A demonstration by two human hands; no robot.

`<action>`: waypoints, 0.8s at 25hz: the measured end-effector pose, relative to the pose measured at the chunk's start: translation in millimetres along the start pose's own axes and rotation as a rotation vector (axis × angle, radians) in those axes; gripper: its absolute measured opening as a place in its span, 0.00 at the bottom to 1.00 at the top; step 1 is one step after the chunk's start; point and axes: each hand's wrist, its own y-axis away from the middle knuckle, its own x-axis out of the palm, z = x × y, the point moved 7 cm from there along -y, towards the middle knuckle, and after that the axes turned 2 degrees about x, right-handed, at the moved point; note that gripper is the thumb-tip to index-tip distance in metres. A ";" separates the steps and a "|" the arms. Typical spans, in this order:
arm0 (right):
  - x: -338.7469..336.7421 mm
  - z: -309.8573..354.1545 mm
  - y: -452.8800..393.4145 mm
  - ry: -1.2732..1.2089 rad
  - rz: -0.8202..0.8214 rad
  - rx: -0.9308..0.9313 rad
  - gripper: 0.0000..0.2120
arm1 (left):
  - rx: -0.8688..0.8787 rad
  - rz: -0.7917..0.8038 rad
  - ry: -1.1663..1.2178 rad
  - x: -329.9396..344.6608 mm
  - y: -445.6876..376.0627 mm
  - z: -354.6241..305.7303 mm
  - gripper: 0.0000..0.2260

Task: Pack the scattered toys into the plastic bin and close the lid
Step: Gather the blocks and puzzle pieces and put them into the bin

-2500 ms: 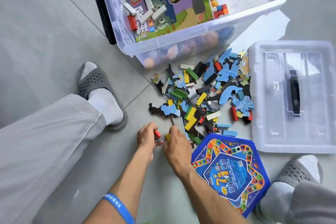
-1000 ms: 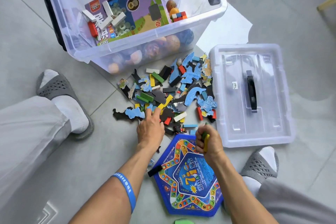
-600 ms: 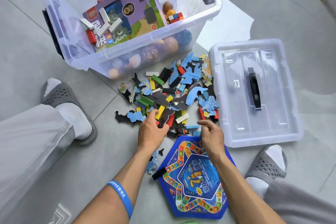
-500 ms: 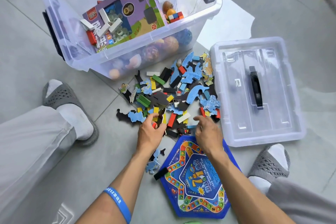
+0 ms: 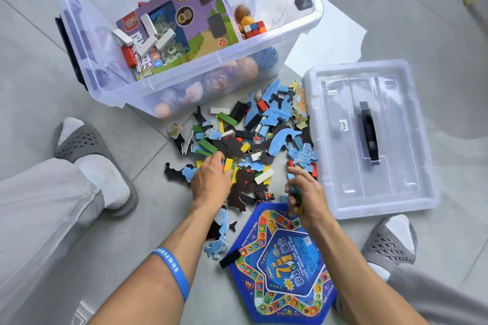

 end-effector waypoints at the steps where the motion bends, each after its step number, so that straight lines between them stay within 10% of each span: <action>1: 6.0 -0.4 3.7 -0.172 0.085 0.082 0.16 | 0.015 0.014 0.007 2.3 -0.6 -2.1 0.12; 9: 36.8 4.7 25.4 -0.517 0.252 0.175 0.15 | 0.114 0.280 -0.079 26.8 12.4 3.8 0.29; 15: 35.4 -2.7 27.0 -0.502 0.215 0.211 0.17 | 0.183 0.168 0.001 25.7 19.4 -1.1 0.15; 20: 34.4 -1.1 32.0 -0.456 0.183 0.205 0.10 | -0.511 0.132 1.070 27.0 30.8 29.7 0.09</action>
